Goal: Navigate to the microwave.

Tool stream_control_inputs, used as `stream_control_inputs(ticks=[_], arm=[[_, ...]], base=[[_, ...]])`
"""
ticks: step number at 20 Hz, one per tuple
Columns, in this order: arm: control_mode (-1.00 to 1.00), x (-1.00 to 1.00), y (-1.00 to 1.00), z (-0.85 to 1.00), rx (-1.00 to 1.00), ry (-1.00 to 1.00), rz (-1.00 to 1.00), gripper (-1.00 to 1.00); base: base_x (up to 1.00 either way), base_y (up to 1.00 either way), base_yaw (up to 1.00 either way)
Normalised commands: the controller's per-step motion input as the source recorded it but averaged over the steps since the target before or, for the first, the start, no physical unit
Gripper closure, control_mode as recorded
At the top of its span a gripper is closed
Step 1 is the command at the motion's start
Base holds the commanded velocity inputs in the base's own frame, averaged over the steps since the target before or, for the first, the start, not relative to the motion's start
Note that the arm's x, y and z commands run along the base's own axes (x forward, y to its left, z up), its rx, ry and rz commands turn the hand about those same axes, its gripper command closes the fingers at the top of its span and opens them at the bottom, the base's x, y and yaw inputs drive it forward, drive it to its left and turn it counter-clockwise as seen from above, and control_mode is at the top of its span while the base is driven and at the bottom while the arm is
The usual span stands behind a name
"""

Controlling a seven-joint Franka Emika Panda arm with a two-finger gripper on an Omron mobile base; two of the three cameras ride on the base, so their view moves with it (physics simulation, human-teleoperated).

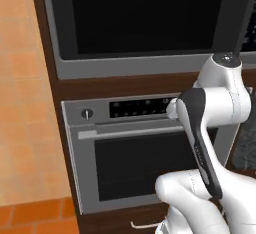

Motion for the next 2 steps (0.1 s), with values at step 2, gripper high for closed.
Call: stream_control_inputs(ticks=[2], arm=[[1.0, 0.0, 0.0, 0.0, 0.0, 0.0, 0.0, -1.0]], base=[[1.0, 0.96, -0.1]])
